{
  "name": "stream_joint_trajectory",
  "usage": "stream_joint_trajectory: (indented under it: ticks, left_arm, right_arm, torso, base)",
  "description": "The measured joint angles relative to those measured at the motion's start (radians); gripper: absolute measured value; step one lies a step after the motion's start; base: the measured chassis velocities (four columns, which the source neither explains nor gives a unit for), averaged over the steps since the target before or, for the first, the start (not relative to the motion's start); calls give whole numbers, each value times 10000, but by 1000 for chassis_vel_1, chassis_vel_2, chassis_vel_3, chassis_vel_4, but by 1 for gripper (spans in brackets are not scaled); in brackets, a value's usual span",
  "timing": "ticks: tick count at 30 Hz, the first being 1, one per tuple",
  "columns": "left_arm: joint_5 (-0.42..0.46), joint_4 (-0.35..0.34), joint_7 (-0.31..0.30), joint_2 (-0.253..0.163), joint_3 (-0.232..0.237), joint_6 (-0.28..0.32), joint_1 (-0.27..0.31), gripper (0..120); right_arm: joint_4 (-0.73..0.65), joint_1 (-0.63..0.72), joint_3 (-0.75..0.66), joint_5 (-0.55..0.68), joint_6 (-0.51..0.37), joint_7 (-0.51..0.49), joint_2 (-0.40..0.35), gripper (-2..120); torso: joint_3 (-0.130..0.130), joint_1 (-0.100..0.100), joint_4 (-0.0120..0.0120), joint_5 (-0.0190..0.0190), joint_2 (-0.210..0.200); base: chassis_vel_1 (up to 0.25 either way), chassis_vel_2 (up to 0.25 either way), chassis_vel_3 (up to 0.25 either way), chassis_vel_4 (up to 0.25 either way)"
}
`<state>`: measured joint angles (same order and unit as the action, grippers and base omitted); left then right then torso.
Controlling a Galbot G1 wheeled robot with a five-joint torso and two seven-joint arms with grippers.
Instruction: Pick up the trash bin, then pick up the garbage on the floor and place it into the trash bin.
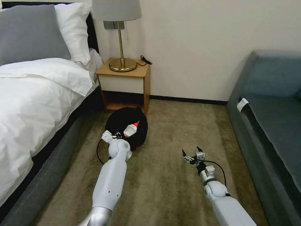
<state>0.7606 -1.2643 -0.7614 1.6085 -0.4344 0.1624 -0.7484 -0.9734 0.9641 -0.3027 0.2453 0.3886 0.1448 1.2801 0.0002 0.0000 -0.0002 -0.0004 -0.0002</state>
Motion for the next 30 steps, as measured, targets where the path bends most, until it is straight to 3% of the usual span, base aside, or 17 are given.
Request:
stream_joint_trajectory:
  ticks: [1,3,4,6,11,15,24,27,30]
  left_arm:
    - [0,0,0,0,0,0,0,75]
    - [-89,-506,-18,-2,22,43,-140,91]
    - [-89,-506,-18,-2,22,43,-140,91]
    - [-296,-906,-24,-4,50,82,-284,102]
    - [-726,-1398,90,-5,131,187,-466,112]
    - [-1207,-2023,718,-268,255,305,-757,114]
    - [-2603,-2721,1938,-735,340,342,-1342,112]
    - [-3902,-3252,2831,-1037,454,263,-1959,105]
    - [-4674,-3718,3253,-1262,505,205,-2455,101]
  right_arm:
    - [0,0,0,0,0,0,0,100]
    - [-92,15,88,95,-73,18,-67,100]
    - [-92,15,88,95,-73,18,-67,100]
    - [-253,41,154,85,-161,-63,-70,100]
    - [-411,41,215,59,-198,-195,-42,100]
    - [-767,110,289,183,-499,-770,-50,100]
    - [-1146,208,336,164,-706,-1841,-18,100]
    - [-1520,311,337,222,-884,-2446,38,100]
    - [-1741,410,332,246,-922,-2762,76,100]
  torso:
    - [0,0,0,0,0]
    - [-1,0,-1,1,0]
    - [-1,0,-1,1,0]
    - [-1,0,0,3,0]
    - [-2,0,0,4,0]
    - [-2,0,-1,4,0]
    - [-2,0,1,2,1]
    - [-2,0,1,1,2]
    - [-3,0,2,3,2]
  base:
    - [0,0,0,0]
    - [0,0,0,0]
    - [0,0,0,0]
    - [0,0,0,0]
    - [0,0,0,0]
    - [0,0,0,0]
    - [0,0,0,0]
    - [0,0,0,0]
    - [0,0,0,0]
